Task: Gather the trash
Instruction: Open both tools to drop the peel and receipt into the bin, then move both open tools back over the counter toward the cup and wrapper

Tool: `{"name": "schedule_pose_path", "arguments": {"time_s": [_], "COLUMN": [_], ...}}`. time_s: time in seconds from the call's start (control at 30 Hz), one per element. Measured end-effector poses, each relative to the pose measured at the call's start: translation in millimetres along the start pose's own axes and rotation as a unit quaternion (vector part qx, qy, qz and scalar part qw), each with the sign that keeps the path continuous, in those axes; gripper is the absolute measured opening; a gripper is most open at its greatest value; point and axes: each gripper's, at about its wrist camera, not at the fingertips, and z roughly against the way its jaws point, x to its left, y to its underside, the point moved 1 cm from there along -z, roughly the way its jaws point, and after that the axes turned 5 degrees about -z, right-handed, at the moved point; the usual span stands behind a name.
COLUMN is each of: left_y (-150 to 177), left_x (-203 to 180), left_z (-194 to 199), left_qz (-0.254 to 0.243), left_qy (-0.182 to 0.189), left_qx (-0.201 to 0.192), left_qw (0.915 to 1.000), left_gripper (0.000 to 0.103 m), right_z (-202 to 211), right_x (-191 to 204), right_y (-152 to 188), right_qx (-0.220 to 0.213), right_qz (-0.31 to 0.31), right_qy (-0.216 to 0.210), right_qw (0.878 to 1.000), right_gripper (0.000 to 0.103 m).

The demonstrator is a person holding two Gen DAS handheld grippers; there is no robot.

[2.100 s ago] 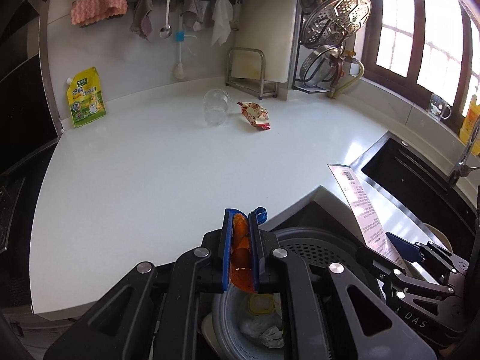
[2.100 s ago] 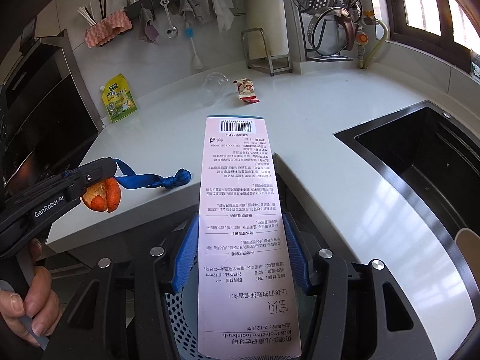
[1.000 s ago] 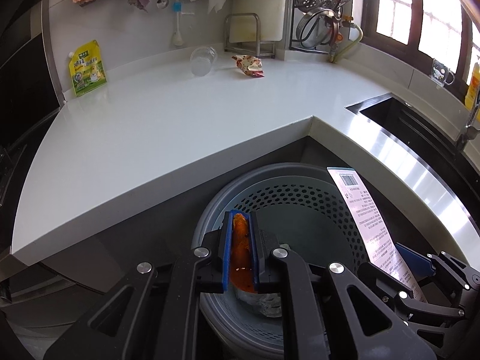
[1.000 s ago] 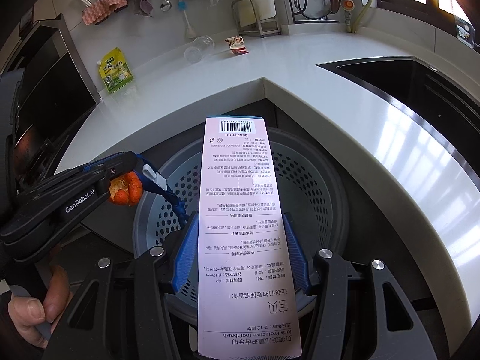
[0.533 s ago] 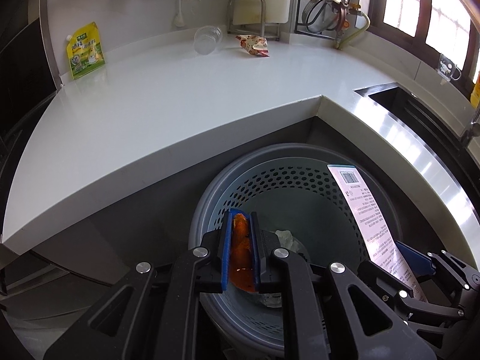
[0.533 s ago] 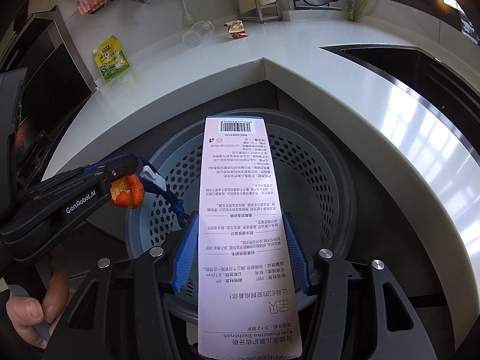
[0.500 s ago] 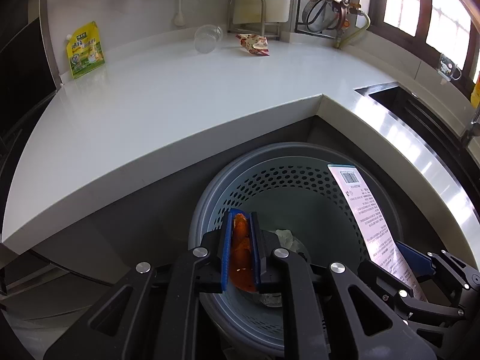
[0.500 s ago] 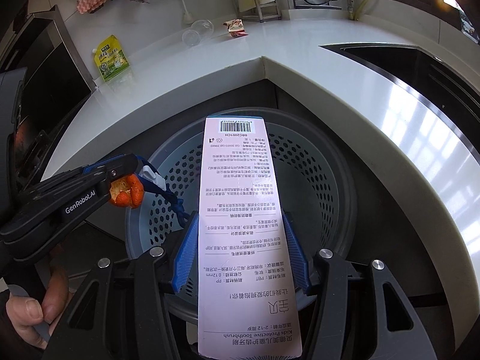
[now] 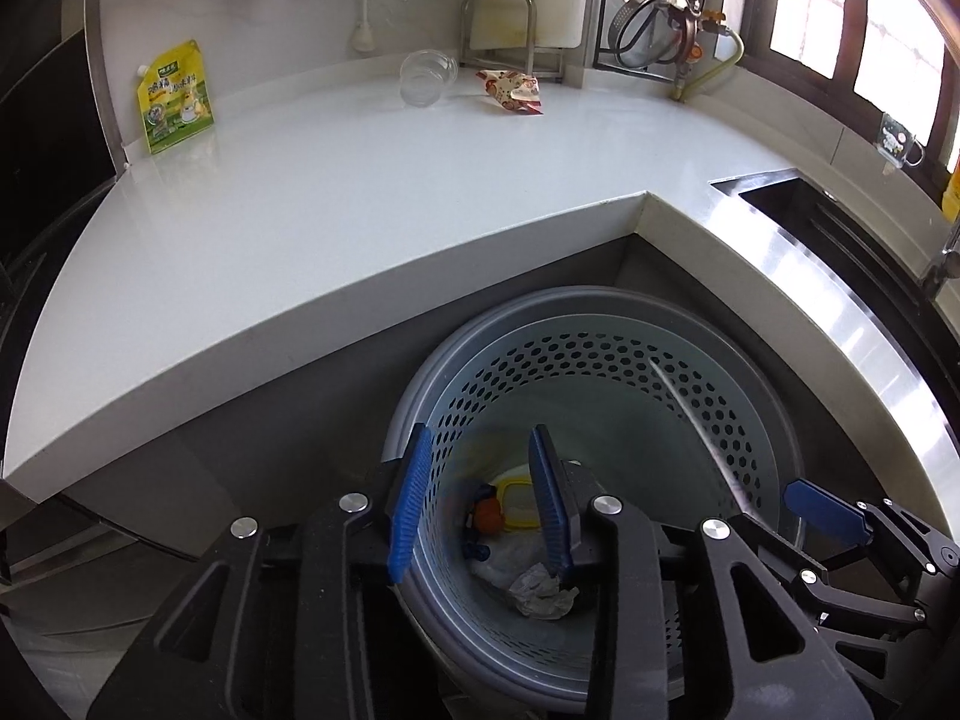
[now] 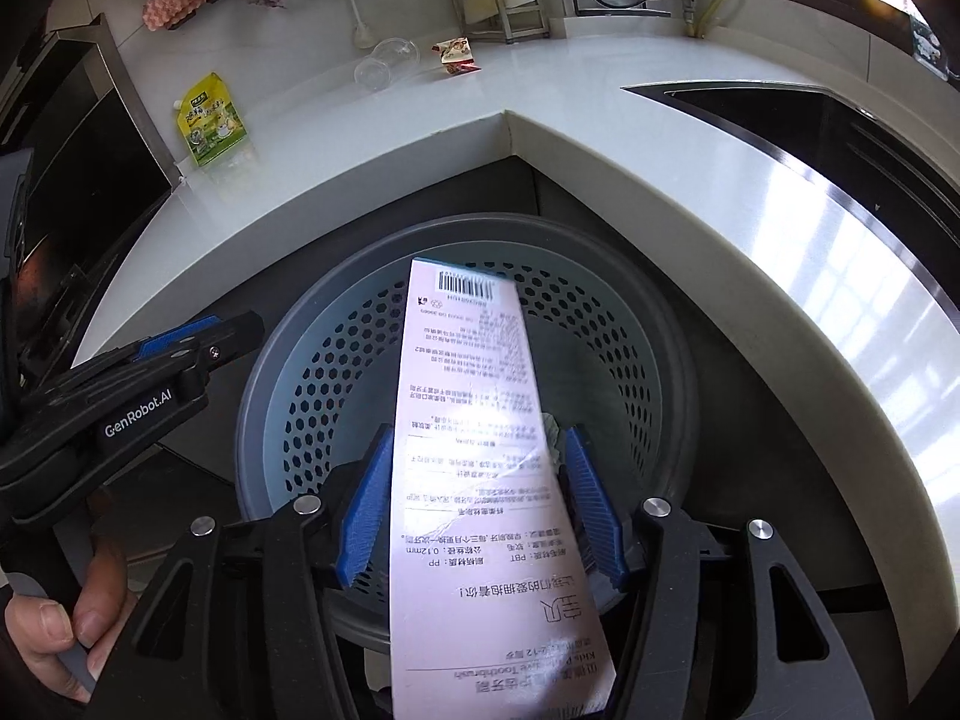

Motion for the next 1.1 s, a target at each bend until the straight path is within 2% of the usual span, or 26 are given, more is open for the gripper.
{"name": "schedule_pose_path", "arguments": {"time_s": [0.1, 0.37, 0.57, 0.73, 0.83, 0.93, 1.1], "left_y": [0, 1, 0, 0, -1, -2, -2], "left_x": [1, 2, 4, 7, 9, 11, 15], "left_z": [1, 1, 4, 7, 10, 13, 17], "left_qz": [0.001, 0.001, 0.001, 0.001, 0.005, 0.007, 0.011], "left_qy": [-0.003, -0.005, -0.014, -0.028, -0.040, -0.046, -0.037], "left_qx": [-0.003, -0.002, -0.010, -0.016, -0.024, -0.030, -0.034], "left_qw": [1.0000, 1.0000, 0.9999, 0.9995, 0.9989, 0.9985, 0.9987], "left_gripper": [0.043, 0.044, 0.052, 0.068, 0.086, 0.092, 0.097], "right_z": [2, 2, 4, 4, 5, 6, 5], "right_x": [-1, -2, -6, -8, -8, -7, -9], "right_y": [0, 0, 0, 1, 1, 1, 0], "right_qx": [-0.004, -0.006, -0.011, -0.010, -0.011, -0.015, -0.021], "right_qz": [-0.001, -0.002, -0.009, -0.011, -0.010, -0.010, -0.011], "right_qy": [0.002, 0.001, 0.001, 0.002, 0.001, 0.002, 0.002], "right_qw": [1.000, 1.000, 1.000, 1.000, 1.000, 1.000, 1.000], "right_gripper": [0.061, 0.061, 0.063, 0.063, 0.064, 0.066, 0.069]}}
